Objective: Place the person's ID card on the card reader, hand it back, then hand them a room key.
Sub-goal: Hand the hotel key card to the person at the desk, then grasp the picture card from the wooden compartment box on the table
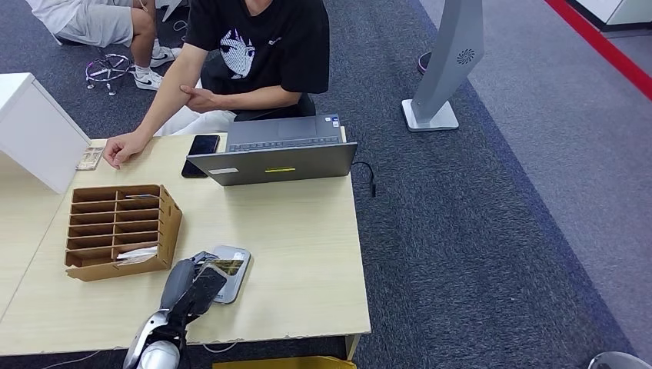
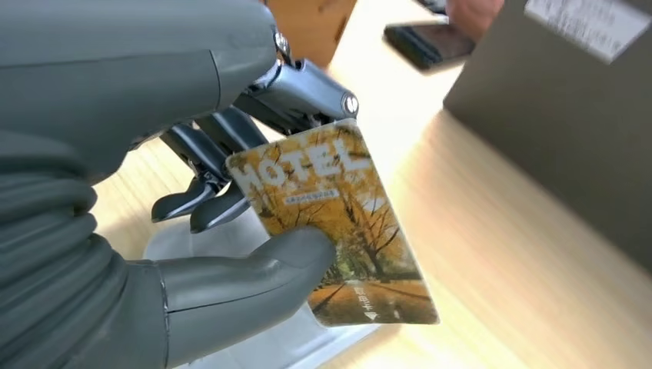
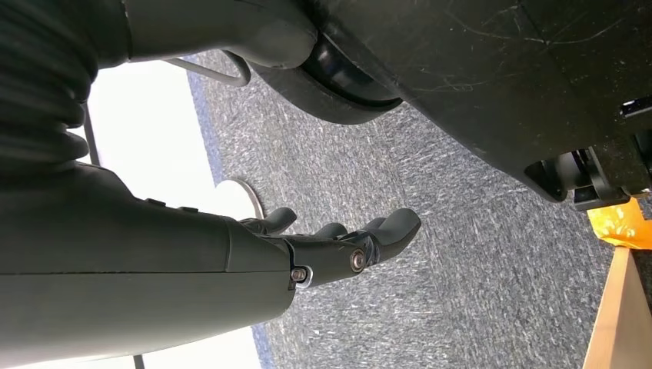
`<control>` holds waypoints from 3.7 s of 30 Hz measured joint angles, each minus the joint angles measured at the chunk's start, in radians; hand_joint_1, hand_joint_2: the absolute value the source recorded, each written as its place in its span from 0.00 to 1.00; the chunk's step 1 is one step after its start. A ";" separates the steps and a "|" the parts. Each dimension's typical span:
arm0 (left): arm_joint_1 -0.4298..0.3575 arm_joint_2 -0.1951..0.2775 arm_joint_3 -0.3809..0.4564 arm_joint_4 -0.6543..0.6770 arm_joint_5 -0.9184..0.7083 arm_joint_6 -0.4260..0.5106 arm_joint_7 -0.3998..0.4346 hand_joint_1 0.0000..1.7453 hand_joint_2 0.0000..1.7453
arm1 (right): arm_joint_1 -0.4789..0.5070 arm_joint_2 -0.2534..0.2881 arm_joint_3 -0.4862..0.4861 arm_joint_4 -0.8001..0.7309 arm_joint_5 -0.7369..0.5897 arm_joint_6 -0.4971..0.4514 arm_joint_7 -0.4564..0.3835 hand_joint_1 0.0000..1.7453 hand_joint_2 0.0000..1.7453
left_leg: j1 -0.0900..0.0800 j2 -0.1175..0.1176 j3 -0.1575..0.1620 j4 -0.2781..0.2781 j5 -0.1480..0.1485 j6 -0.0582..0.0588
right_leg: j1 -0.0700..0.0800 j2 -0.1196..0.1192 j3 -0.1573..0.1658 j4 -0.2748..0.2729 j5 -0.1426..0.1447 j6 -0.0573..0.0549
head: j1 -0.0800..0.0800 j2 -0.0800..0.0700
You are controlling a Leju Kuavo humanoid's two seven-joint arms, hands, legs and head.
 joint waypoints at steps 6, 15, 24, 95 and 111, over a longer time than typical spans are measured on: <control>0.004 0.012 0.000 -0.073 0.023 0.046 -0.006 1.00 1.00 | 0.003 0.000 -0.001 -0.001 0.001 0.000 -0.001 0.00 1.00 | 0.000 0.000 0.000 0.000 0.000 0.000 | 0.000 0.000 0.000 0.000 0.000 0.000 | 0.000 0.000; 0.003 0.033 0.003 -0.162 0.030 0.082 -0.018 1.00 1.00 | 0.005 -0.002 -0.001 -0.005 0.002 0.000 -0.001 0.00 1.00 | 0.000 0.000 0.000 0.000 0.000 0.000 | 0.000 0.000 0.000 0.000 0.000 0.000 | 0.000 0.000; -0.098 0.119 0.090 -0.381 -0.038 0.186 -0.024 1.00 1.00 | 0.006 -0.007 0.010 -0.006 0.030 0.000 -0.006 0.00 1.00 | 0.000 0.000 0.000 0.000 0.001 -0.001 | 0.000 0.000 0.000 0.000 0.000 -0.001 | 0.000 0.000; -0.239 0.097 0.301 -0.350 0.259 0.162 -0.023 0.00 1.00 | 0.021 -0.008 0.013 -0.001 -0.056 -0.115 -0.008 0.00 1.00 | 0.000 0.009 -0.001 0.000 0.000 -0.002 | 0.000 0.008 -0.004 0.000 0.003 -0.002 | 0.000 0.000; -0.045 0.247 0.137 -0.688 0.130 -0.102 0.049 0.00 1.00 | 0.043 -0.008 0.008 0.004 -0.094 -0.215 -0.001 0.00 1.00 | 0.000 0.009 -0.001 0.000 -0.001 -0.002 | 0.000 0.008 -0.004 0.000 0.002 -0.003 | 0.000 0.000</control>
